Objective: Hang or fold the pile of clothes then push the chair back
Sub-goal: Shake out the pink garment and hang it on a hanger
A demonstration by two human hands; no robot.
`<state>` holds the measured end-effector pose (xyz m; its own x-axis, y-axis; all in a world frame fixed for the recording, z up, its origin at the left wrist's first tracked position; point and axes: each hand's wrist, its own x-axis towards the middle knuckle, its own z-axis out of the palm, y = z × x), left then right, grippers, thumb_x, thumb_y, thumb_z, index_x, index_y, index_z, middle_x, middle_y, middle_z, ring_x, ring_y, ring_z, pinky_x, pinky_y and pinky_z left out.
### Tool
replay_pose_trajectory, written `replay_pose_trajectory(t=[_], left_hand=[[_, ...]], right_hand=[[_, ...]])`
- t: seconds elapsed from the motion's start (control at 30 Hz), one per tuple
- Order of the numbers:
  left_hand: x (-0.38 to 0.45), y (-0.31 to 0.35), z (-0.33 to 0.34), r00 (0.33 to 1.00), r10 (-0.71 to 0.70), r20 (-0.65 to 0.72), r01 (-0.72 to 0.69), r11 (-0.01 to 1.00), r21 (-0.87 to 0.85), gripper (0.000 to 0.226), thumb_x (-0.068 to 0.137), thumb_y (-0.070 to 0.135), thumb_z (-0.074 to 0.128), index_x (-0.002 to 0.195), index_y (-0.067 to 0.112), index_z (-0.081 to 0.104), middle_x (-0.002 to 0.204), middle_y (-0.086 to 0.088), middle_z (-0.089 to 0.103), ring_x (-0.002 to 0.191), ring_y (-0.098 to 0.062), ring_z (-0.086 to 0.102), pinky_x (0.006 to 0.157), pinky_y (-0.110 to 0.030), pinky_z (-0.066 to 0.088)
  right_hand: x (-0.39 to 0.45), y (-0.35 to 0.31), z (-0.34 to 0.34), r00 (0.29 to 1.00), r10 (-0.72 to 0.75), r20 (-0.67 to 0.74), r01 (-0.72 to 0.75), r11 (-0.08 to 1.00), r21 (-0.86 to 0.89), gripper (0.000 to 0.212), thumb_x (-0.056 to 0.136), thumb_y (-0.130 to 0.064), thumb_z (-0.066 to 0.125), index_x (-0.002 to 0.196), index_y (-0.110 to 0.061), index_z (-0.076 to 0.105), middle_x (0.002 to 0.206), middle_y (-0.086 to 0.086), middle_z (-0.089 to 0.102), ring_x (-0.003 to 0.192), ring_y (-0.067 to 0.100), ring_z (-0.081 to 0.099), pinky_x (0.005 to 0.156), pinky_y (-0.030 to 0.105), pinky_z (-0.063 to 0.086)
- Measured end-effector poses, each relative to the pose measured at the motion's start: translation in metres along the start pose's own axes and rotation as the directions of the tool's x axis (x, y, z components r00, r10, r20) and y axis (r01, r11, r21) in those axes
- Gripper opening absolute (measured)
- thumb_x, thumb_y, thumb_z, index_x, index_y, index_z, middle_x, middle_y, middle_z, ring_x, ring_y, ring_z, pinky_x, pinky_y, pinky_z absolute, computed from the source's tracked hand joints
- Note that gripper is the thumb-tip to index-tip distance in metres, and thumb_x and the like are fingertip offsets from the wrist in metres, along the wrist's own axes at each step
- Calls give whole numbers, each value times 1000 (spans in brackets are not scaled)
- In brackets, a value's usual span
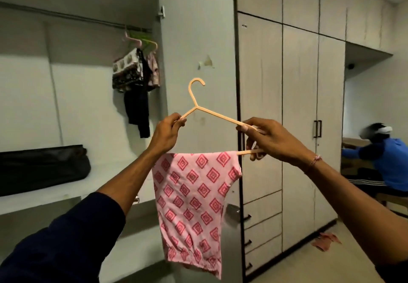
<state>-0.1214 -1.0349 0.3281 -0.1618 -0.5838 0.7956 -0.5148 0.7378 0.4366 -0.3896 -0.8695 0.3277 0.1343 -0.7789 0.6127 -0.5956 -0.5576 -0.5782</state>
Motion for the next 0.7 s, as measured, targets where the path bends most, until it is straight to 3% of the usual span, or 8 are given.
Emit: replay_pose_trajectory(t=[0.1, 0.17, 0.27, 0.37, 0.43, 0.57, 0.7], left_hand=[[16, -31, -31, 999, -4, -32, 3, 999, -34, 29, 101, 35, 54, 92, 11, 68, 74, 4, 65, 64, -8, 57, 62, -28, 45], [27, -54, -49, 997, -23, -74, 19, 998, -59, 27, 98, 34, 60, 94, 11, 73, 68, 7, 62, 61, -8, 57, 61, -34, 51], [47, -85, -70, 987, -51, -150, 54, 998, 17, 28, 96, 37, 63, 109, 15, 75, 86, 0, 73, 82, -16, 66, 76, -42, 58], [58, -106, -78, 961, 34, -274, 53, 951, 306, 32, 96, 37, 61, 120, 14, 63, 111, -7, 63, 106, -25, 55, 87, -39, 51], [60, -111, -77, 942, 153, -299, -24, 919, 393, 23, 98, 37, 53, 103, 15, 59, 102, -7, 59, 99, -25, 51, 82, -40, 48], [68, -124, -66, 976, 210, -51, -186, 937, 296, 41, 105, 36, 38, 71, 17, 52, 68, 3, 51, 70, -16, 48, 66, -34, 35], [95, -143, -60, 980, 178, -89, -163, 975, 152, 45, 108, 22, 40, 63, 23, 41, 57, 7, 42, 53, -5, 45, 53, -17, 28]], right_hand=[[30, -16, 33, 992, 27, 120, -40, 993, 110, 30, 102, -33, 53, 131, -25, 51, 93, 11, 75, 65, 32, 73, 55, 34, 60], [54, -22, 59, 997, -1, 74, -5, 996, 84, 37, 103, -29, 52, 140, -28, 47, 90, 9, 76, 58, 28, 71, 49, 29, 56], [92, -29, 96, 990, -49, -131, 58, 996, 68, 36, 105, -21, 50, 140, -16, 55, 79, 8, 74, 44, 19, 63, 39, 25, 49], [128, -38, 130, 975, -78, -206, 102, 989, 109, 30, 105, -18, 50, 132, -13, 60, 76, 11, 72, 41, 21, 63, 37, 26, 49], [152, -42, 150, 966, -106, -234, 136, 984, 117, 26, 105, -19, 49, 127, -14, 61, 76, 11, 71, 43, 24, 65, 37, 31, 52], [206, -42, 187, 930, -176, -322, 201, 978, 47, 22, 106, -20, 48, 116, -9, 64, 73, 8, 67, 45, 22, 66, 40, 29, 53], [270, -35, 220, 881, -232, -413, 226, 972, -65, 25, 105, -24, 51, 117, -12, 69, 72, -2, 66, 57, 15, 65, 57, 36, 61]])
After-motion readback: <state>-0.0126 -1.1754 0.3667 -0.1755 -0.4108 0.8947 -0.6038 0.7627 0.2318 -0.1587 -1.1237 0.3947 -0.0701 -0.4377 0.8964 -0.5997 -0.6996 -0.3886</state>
